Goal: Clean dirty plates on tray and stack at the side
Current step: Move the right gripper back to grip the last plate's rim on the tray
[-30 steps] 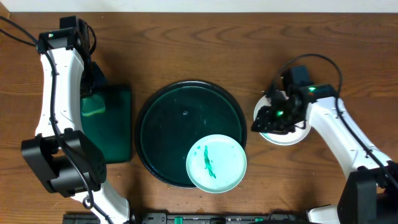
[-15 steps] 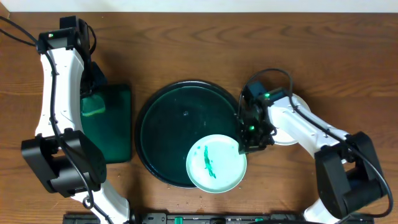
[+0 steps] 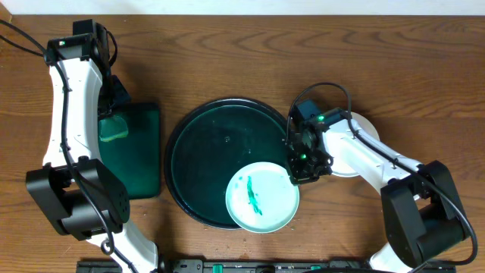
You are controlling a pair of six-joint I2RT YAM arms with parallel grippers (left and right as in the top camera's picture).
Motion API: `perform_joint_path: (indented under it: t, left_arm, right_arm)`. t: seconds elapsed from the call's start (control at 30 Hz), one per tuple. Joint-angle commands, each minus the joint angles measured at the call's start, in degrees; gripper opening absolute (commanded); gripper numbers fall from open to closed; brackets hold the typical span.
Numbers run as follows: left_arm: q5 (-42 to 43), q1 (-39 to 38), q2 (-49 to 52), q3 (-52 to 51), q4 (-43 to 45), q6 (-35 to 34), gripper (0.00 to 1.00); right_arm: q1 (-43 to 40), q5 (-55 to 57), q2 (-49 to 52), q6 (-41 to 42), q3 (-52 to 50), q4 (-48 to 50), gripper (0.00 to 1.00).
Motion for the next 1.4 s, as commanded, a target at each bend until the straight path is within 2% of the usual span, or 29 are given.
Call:
perform_joint_path:
  t: [0.0, 0.37, 0.77, 1.37]
  left_arm:
    - [-1.07, 0.13, -0.26, 0.13, -0.15, 0.46, 0.07]
    - [-1.07, 0.13, -0.26, 0.13, -0.15, 0.46, 0.07]
    - [-0.48, 0.13, -0.26, 0.13, -0.13, 0.44, 0.07]
    - [-0.48, 0.13, -0.26, 0.13, -0.13, 0.44, 0.07]
  right_arm:
    - [1.95, 2.51, 0.46, 1.84, 0.85, 0.28, 0.01]
    - [2.8, 3.3, 0.46, 4.79, 0.85, 3.15, 0.01]
    - [2.8, 5.46, 0.46, 14.43, 0.85, 15.61, 0.01]
    - [2.82, 6.29, 3.39, 17.4, 0.96, 29.97, 0.01]
